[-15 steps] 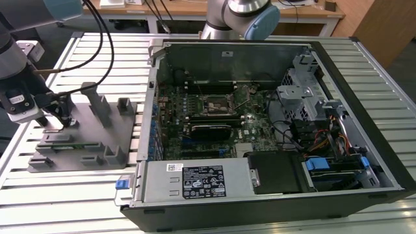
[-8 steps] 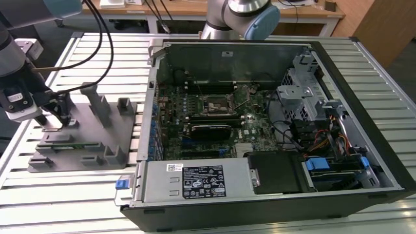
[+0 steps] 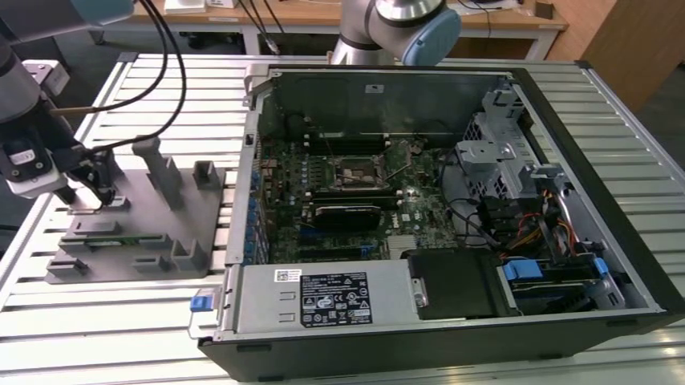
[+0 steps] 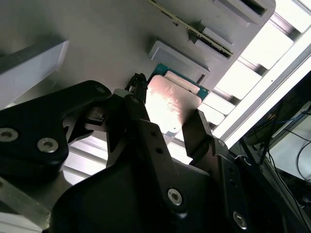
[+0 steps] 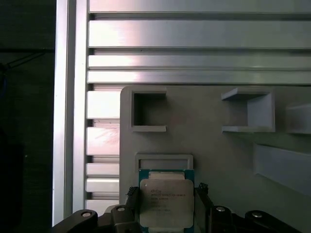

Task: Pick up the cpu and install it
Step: 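Pick up the cpu and move it towards the insertion slot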

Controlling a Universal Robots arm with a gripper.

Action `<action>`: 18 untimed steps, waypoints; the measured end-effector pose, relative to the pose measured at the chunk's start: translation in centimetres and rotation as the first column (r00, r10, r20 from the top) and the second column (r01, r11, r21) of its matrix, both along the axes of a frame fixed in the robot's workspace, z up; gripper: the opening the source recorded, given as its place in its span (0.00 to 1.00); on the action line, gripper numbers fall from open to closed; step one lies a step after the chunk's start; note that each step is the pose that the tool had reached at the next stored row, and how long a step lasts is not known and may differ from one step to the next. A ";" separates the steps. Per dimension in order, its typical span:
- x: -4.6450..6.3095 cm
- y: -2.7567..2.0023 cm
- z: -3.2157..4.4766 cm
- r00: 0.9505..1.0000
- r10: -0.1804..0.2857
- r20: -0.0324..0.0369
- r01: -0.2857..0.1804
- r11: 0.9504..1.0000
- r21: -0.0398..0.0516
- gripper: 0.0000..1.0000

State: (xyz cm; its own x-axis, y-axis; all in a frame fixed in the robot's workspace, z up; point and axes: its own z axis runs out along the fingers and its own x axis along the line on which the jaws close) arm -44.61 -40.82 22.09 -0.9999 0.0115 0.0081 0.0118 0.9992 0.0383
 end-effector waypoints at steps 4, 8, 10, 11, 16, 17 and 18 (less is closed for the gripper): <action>0.0 0.04 0.20 1.000 0.000 0.000 0.000 1.000 0.000 0.54; 0.0 0.10 0.41 1.000 0.000 0.000 0.000 1.000 0.000 0.54; 0.0 0.12 0.50 1.000 0.000 0.000 0.000 1.000 0.000 0.54; 0.0 0.13 0.56 1.000 0.000 0.001 0.000 1.000 0.000 0.54; 0.0 0.20 0.84 1.000 0.000 0.001 0.000 1.000 0.000 0.54; 0.0 0.21 0.90 1.000 0.000 0.001 0.000 1.000 0.000 0.54; 0.0 0.22 0.98 1.000 0.000 0.001 0.000 1.000 0.000 0.54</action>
